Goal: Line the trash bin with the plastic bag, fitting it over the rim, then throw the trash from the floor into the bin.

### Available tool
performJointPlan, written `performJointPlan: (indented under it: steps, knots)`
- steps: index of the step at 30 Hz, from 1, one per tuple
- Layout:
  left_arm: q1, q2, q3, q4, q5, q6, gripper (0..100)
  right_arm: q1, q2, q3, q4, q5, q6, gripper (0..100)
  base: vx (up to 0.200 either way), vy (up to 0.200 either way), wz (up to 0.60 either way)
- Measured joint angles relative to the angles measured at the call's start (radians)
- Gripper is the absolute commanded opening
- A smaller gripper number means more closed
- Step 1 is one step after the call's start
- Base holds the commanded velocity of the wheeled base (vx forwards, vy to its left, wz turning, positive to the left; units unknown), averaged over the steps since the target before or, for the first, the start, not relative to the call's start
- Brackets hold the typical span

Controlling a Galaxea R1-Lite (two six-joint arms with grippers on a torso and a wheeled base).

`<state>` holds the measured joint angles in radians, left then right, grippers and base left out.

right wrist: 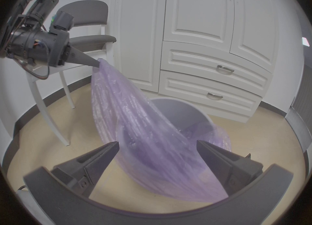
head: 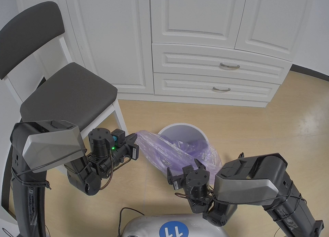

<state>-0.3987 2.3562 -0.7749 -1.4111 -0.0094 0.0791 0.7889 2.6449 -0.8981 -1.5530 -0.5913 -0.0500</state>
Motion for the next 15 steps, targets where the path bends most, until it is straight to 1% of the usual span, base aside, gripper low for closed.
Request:
performJointPlan:
  steps: [4, 8, 15]
  knots:
    - [0.0, 0.0, -0.001, 0.0, 0.0, 0.0, 0, -0.027, 0.023, -0.038, 0.0, -0.024, -0.029, 100, 0.0, 0.0, 0.0]
    - [0.0, 0.0, 0.0, 0.0, 0.0, 0.0, 0, -0.05, 0.038, -0.053, 0.0, -0.03, -0.051, 100, 0.0, 0.0, 0.0]
    - [0.003, 0.003, 0.0, 0.0, 0.0, 0.0, 0, -0.08, 0.049, -0.083, 0.0, -0.054, -0.064, 100, 0.0, 0.0, 0.0]
